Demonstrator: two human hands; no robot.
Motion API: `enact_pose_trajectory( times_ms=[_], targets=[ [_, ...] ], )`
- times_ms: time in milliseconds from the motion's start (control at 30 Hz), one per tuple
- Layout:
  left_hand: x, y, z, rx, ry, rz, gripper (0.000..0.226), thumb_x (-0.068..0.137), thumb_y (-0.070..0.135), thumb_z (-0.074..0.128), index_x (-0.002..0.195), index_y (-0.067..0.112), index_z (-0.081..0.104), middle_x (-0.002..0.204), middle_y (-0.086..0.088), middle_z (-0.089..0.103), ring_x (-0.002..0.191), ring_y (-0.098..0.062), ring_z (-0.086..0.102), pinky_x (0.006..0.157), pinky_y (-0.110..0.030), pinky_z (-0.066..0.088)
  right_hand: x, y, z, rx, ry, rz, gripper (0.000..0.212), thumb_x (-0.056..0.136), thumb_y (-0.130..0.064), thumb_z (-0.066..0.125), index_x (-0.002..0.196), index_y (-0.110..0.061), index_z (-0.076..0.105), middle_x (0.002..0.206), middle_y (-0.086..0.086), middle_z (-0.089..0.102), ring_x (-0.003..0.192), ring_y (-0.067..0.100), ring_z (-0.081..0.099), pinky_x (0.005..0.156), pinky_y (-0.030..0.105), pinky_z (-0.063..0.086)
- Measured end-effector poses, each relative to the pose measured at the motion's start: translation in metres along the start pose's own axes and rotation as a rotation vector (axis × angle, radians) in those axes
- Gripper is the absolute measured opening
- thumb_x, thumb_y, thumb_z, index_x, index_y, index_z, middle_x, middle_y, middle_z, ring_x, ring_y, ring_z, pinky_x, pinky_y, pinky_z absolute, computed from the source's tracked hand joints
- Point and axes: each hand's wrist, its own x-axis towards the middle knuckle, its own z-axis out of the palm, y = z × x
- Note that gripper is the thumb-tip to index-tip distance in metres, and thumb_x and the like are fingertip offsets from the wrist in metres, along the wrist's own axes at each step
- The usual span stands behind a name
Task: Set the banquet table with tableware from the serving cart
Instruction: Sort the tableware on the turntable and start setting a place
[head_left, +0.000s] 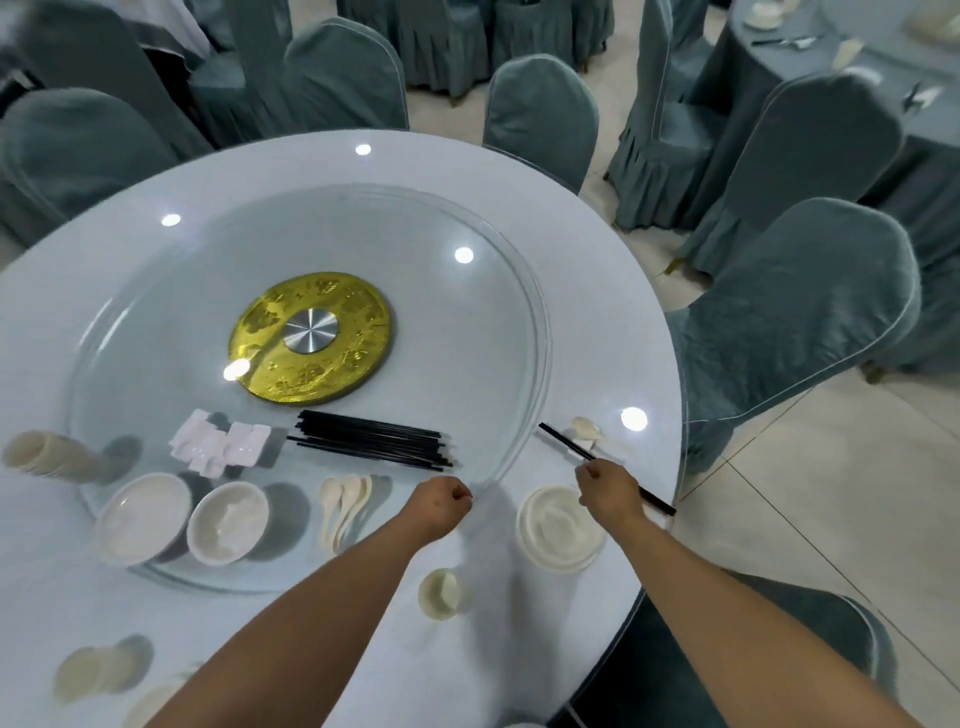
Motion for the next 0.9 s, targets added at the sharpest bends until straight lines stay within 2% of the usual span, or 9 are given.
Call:
enact_pose_trajectory(
  times_ms=[100,200,267,400,467,600,700,800,900],
  targets=[
    [-0.021,-0.031,0.003,0.053,-0.038,-0.049,0.02,0.095,0.027,0.052,0.103,0.018,0.068,0.108,-0.007,0.068,0.101,-0.024,0.064,0.083,-0.029,0.051,-0.03,-0.01,0.025,-0.035,-0.065,-0.046,0.027,0.096,-0.02,0.047,0.072,-0.013,0.056,0.077,0.004,0.065,0.083,0.025,0.068,0.073,0.031,0.048],
    [-0.038,-0.057,0.008,0.074,-0.012,-0.076,0.029,0.099,0.023,0.046,0.114,0.014,0.069,0.119,-0.008,0.066,0.108,-0.025,0.061,0.089,-0.028,0.048,-0.057,-0.014,0.056,-0.023,-0.149,-0.063,0.024,0.096,-0.017,0.048,0.074,-0.011,0.056,0.08,0.008,0.067,0.079,0.026,0.067,0.073,0.032,0.05],
    [-0.047,-0.071,0.013,0.056,0.004,-0.105,0.032,0.1,0.025,0.044,0.119,0.014,0.067,0.124,-0.008,0.064,0.11,-0.026,0.061,0.09,-0.029,0.049,-0.074,-0.012,0.077,0.054,-0.217,-0.026,0.021,0.095,-0.015,0.051,0.076,-0.008,0.057,0.079,0.011,0.064,0.072,0.024,0.066,0.063,0.029,0.049],
    [-0.062,-0.083,0.03,-0.141,-0.032,-0.203,0.027,0.099,0.026,0.049,0.116,0.013,0.066,0.108,-0.015,0.069,0.074,-0.029,0.068,0.07,-0.038,0.059,-0.101,-0.005,0.109,0.116,-0.369,0.072,0.018,0.094,-0.017,0.051,0.094,-0.004,0.063,0.084,0.009,0.063,0.075,0.024,0.07,0.059,0.03,0.048],
    [-0.064,-0.083,0.039,-0.199,-0.018,-0.185,0.025,0.099,0.022,0.05,0.113,0.012,0.068,0.104,-0.016,0.07,0.066,-0.028,0.066,0.067,-0.038,0.059,-0.11,-0.002,0.116,0.128,-0.403,0.1,0.017,0.096,-0.016,0.05,0.099,-0.005,0.063,0.089,0.011,0.064,0.078,0.026,0.07,0.059,0.032,0.049],
    [-0.063,-0.072,0.055,-0.327,0.002,-0.145,0.024,0.095,0.017,0.051,0.106,0.013,0.072,0.094,-0.014,0.071,0.063,-0.026,0.065,0.065,-0.037,0.058,-0.112,0.003,0.11,0.124,-0.384,0.11,0.023,0.096,-0.014,0.048,0.105,-0.001,0.064,0.099,0.021,0.069,0.082,0.033,0.068,0.066,0.034,0.051],
    [-0.059,-0.06,0.063,-0.365,0.033,-0.129,0.024,0.094,0.016,0.051,0.104,0.014,0.072,0.089,-0.013,0.071,0.064,-0.024,0.065,0.066,-0.037,0.059,-0.105,0.008,0.097,0.126,-0.338,0.109,0.02,0.096,-0.014,0.049,0.103,-0.004,0.065,0.101,0.02,0.07,0.092,0.038,0.069,0.072,0.035,0.052],
    [-0.055,-0.05,0.068,-0.374,0.035,-0.142,0.026,0.096,0.017,0.048,0.108,0.013,0.071,0.092,-0.014,0.071,0.065,-0.025,0.066,0.068,-0.038,0.059,-0.095,0.013,0.088,0.133,-0.309,0.098,0.018,0.095,-0.011,0.049,0.098,-0.007,0.065,0.096,0.016,0.068,0.085,0.032,0.068,0.072,0.035,0.051],
    [-0.055,-0.045,0.068,-0.379,0.043,-0.18,0.028,0.098,0.019,0.046,0.114,0.013,0.068,0.101,-0.014,0.069,0.069,-0.025,0.066,0.068,-0.034,0.058,-0.085,0.017,0.084,0.083,-0.306,0.081,0.021,0.097,-0.014,0.048,0.105,-0.007,0.066,0.099,0.012,0.068,0.09,0.032,0.07,0.075,0.035,0.053]
  ],
)
